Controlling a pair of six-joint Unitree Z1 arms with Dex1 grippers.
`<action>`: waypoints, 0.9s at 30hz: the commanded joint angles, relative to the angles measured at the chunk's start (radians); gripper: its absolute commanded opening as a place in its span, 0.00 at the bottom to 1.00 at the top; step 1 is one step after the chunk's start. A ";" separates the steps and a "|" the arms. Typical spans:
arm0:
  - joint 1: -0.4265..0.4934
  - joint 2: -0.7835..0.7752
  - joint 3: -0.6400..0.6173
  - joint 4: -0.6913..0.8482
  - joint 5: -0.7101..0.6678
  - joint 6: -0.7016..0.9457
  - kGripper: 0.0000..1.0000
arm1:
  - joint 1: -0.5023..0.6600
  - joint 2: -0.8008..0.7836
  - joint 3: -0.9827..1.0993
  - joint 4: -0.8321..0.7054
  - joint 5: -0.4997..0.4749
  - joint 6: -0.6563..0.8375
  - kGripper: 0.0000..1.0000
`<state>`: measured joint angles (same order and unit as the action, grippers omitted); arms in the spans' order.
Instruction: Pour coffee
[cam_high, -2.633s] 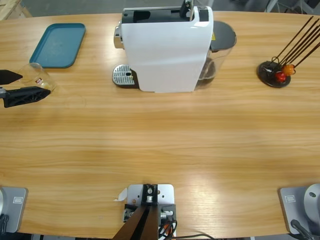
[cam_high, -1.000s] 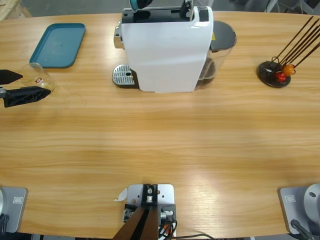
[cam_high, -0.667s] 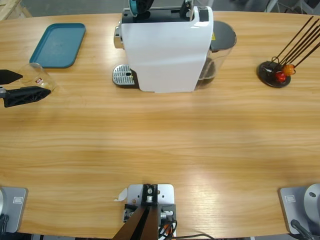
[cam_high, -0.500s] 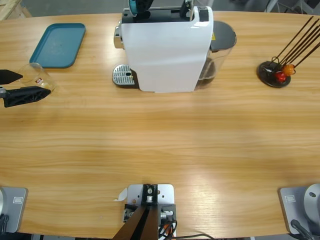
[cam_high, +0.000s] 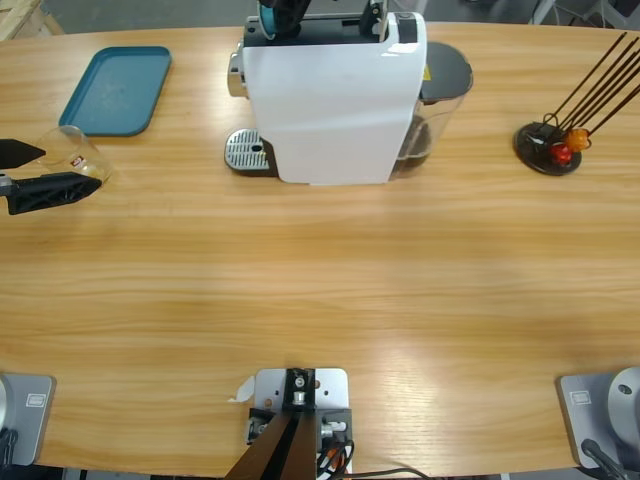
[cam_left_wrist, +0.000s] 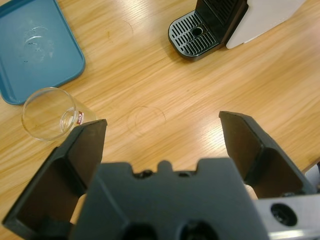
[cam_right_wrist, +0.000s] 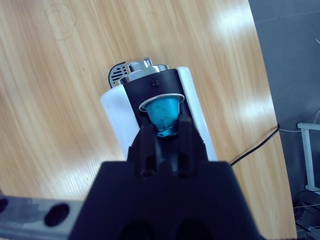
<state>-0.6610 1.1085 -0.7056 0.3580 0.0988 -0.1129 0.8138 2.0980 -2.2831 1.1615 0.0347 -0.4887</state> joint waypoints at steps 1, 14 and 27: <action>-0.008 -0.026 0.041 -0.011 0.003 -0.012 0.97 | -0.019 0.043 0.042 -0.011 0.016 -0.011 0.03; -0.008 -0.024 0.041 -0.011 0.003 -0.013 0.97 | -0.022 0.058 0.021 -0.010 0.014 -0.002 0.90; -0.008 -0.021 0.041 -0.011 0.002 -0.012 0.97 | -0.020 0.019 -0.103 0.083 -0.032 0.000 0.95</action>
<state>-0.6610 1.1084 -0.7055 0.3574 0.0988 -0.1156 0.8079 2.0981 -2.2914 1.1653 0.0374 -0.4887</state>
